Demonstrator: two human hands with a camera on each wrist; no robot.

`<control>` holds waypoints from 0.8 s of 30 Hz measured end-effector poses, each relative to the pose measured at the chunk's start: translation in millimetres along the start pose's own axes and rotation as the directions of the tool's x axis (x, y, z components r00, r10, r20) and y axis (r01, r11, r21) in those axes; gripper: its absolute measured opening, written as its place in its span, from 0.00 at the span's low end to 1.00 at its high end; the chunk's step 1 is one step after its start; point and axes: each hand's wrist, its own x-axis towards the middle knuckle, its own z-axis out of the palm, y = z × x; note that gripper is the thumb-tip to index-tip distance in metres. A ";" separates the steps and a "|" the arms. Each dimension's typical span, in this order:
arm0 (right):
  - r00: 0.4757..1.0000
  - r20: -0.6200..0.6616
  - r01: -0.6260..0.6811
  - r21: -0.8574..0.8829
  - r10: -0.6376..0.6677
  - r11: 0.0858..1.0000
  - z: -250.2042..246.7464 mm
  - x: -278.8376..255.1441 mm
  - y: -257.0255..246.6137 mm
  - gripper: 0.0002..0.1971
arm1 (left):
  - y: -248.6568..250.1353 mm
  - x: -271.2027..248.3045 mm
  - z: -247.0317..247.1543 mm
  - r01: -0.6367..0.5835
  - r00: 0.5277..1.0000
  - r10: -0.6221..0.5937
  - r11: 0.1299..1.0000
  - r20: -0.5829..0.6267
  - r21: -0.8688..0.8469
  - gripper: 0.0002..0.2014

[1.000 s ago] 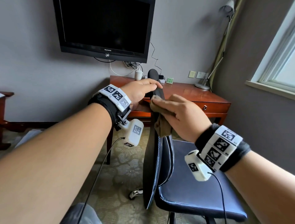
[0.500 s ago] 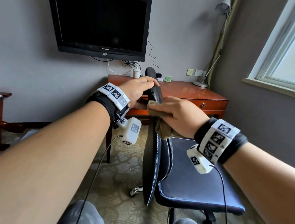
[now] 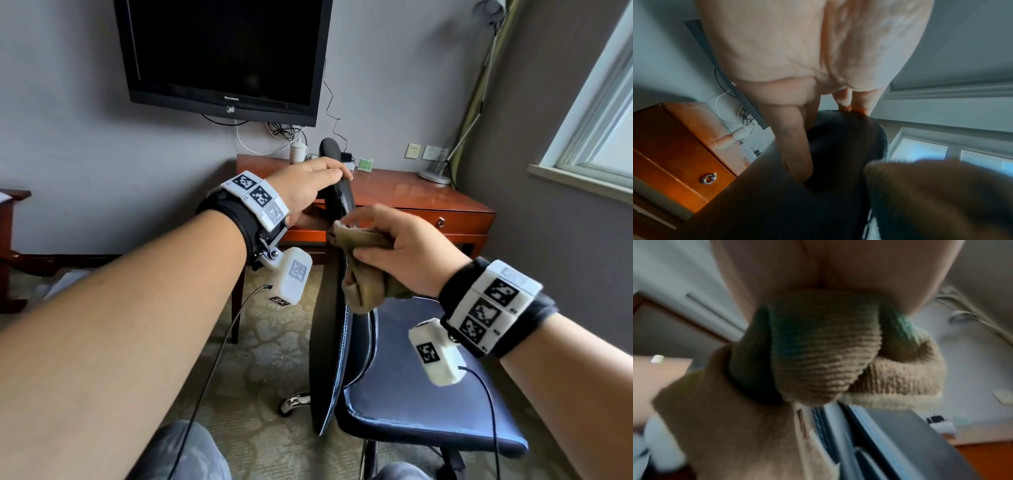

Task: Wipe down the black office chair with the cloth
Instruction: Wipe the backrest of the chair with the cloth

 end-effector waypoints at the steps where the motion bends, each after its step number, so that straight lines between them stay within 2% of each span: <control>1: 0.999 -0.033 -0.040 0.111 0.044 0.993 -1.1 2.0 -2.0 0.18 | -0.7 0.6 -0.4 -0.010 1.000 0.010 1.000 -0.004 0.002 0.11; 3: 0.985 -0.124 -0.098 0.193 0.124 0.976 -2.0 9.5 -4.0 0.16 | -1.8 1.5 -1.7 -0.024 1.000 0.024 1.000 -0.007 0.017 0.11; 5: 0.956 -0.246 -0.134 0.127 0.162 0.983 -0.5 17.5 -4.3 0.15 | -3.0 2.8 -3.9 -0.048 0.999 0.048 0.997 0.010 0.065 0.11; 10: 0.914 -0.385 -0.119 0.043 0.126 0.992 6.8 25.0 -8.6 0.18 | -6.5 7.7 -8.8 -0.088 0.995 0.083 0.991 0.061 0.097 0.11; 13: 0.894 -0.444 -0.050 0.022 0.055 0.999 12.8 24.2 -11.7 0.20 | -8.0 8.0 -11.1 -0.054 0.996 0.048 0.995 0.075 0.083 0.10; 16: 0.854 -0.513 0.049 -0.091 -0.089 0.995 19.3 24.7 -7.4 0.15 | -11.4 10.8 -12.9 -0.077 0.994 0.069 0.993 0.082 0.094 0.11; 19: 0.814 -0.534 0.097 -0.262 -0.228 0.960 28.2 25.4 -2.4 0.12 | -12.2 10.4 -15.2 -0.073 0.994 0.064 0.992 0.084 0.105 0.11; 21: 0.806 -0.512 0.107 -0.368 -0.297 0.924 33.9 23.1 -2.6 0.15 | -12.5 9.8 -15.3 -0.064 0.994 0.054 0.992 0.091 0.106 0.12; 24: 0.852 -0.402 0.093 -0.516 -0.336 0.852 42.6 13.5 -2.0 0.28 | -12.1 9.9 -15.3 -0.084 0.994 0.075 0.990 0.085 0.112 0.12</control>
